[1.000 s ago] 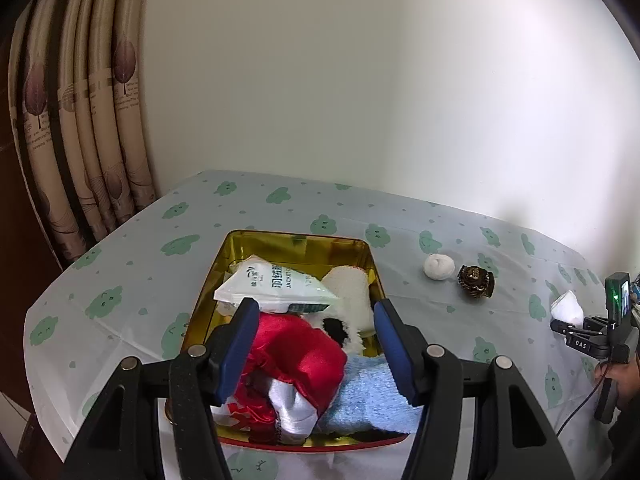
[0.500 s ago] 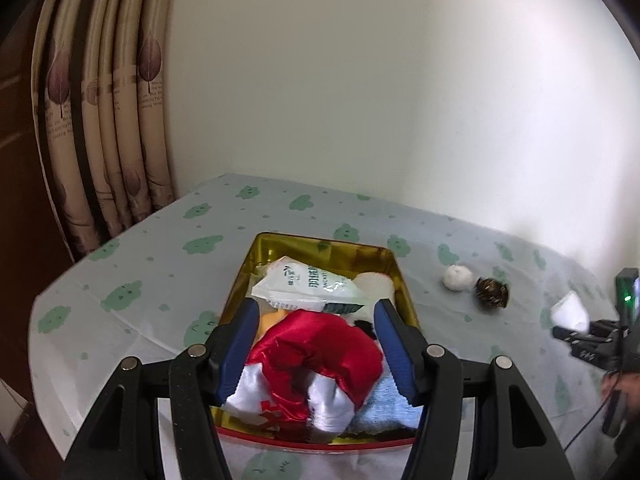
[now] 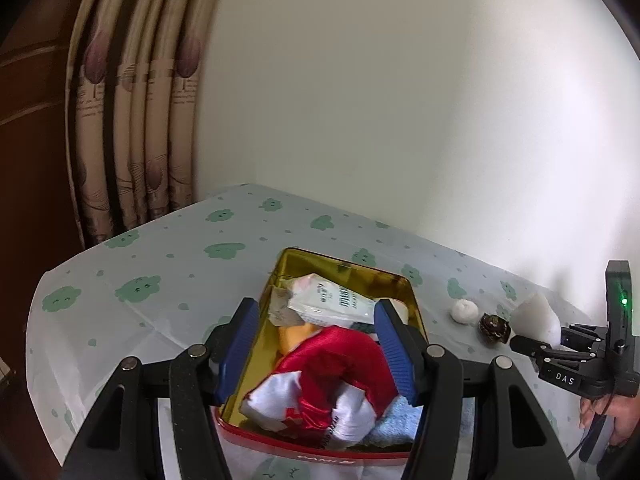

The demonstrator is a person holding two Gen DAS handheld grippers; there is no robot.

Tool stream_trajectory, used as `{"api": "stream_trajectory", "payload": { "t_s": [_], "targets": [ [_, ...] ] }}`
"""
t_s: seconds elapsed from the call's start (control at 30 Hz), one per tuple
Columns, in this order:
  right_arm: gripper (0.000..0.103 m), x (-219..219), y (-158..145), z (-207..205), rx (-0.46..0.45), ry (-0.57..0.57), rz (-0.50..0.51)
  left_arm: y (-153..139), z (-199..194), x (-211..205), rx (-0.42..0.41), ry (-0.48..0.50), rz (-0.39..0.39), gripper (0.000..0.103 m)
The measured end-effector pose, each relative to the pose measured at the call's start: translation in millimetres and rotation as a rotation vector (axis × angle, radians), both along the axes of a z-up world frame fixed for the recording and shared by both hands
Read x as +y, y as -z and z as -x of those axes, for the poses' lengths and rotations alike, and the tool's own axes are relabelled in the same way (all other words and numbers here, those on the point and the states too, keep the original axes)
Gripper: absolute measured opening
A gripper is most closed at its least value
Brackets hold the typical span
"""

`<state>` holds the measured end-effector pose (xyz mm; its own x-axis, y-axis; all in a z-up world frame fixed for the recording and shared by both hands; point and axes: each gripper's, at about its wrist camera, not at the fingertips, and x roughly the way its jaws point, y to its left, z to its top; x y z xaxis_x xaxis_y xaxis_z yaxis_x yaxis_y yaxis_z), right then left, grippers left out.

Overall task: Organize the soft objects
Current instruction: 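Carry the white folded sock into the tin and open the right gripper, then grasp the brown woven pouch with the right gripper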

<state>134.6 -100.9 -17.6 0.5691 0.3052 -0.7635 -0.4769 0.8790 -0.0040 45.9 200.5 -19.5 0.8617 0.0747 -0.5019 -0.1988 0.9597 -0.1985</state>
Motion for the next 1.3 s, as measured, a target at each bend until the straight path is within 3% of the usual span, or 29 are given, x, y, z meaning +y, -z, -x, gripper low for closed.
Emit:
{"api": "stream_trajectory", "payload": {
  "t_s": [0.27, 0.43, 0.77, 0.93, 1.07, 1.3],
  "targets": [
    [0.029, 61, -11, -16, 0.019, -0.099, -0.042, -1, 3, 8, -0.006, -0.04, 0.003, 0.061],
    [0.029, 100, -12, -39, 0.053, -0.141, -0.064, 4, -2, 11, 0.033, -0.047, 0.025, 0.061],
    [0.032, 157, 15, -76, 0.14, -0.223, -0.027, 5, -2, 19, 0.025, -0.087, 0.029, 0.061],
    [0.04, 162, 27, -78, 0.164, -0.23, -0.026, 5, -1, 24, 0.018, -0.105, 0.046, 0.061],
    [0.062, 151, 23, -79, 0.155, -0.193, -0.051, 7, -2, 27, 0.022, -0.113, 0.055, 0.061],
    [0.067, 101, 4, -58, 0.131, -0.154, -0.114, 6, -1, 25, 0.023, -0.112, 0.033, 0.061]
  ]
}}
